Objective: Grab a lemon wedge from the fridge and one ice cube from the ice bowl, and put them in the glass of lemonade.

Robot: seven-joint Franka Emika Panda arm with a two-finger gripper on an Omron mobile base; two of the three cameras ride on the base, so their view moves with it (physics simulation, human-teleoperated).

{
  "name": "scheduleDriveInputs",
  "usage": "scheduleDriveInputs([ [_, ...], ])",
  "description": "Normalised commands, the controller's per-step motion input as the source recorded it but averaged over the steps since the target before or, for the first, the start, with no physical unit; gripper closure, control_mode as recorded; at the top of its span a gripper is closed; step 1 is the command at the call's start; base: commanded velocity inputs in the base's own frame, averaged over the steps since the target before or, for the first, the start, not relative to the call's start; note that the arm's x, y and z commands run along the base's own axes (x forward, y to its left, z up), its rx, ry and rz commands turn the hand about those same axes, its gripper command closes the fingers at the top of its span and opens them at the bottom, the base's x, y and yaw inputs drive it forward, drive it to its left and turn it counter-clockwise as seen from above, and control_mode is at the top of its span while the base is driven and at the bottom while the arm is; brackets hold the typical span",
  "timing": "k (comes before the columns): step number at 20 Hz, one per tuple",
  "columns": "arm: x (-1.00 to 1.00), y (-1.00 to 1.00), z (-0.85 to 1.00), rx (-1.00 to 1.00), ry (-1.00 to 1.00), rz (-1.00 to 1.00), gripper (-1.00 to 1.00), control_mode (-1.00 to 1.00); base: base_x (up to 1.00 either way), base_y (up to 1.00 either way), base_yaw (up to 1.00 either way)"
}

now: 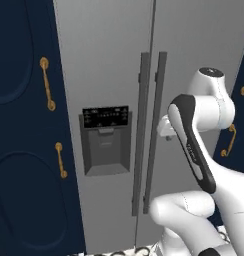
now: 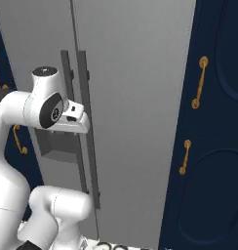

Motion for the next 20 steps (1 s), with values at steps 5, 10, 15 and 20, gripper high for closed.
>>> scheduleDriveInputs([
  [5,0.00,0.00,0.00,0.00,0.00,0.00,-1.00,1.00,-0.62,0.33,0.00],
  [10,0.00,0.00,0.00,0.00,0.00,0.00,-1.00,1.00,-0.37,0.19,0.00],
  [15,0.00,0.00,0.00,0.00,0.00,0.00,-1.00,1.00,-0.19,0.58,0.18],
  [20,0.00,0.00,0.00,0.00,0.00,0.00,-1.00,1.00,0.08,0.91,0.74],
])
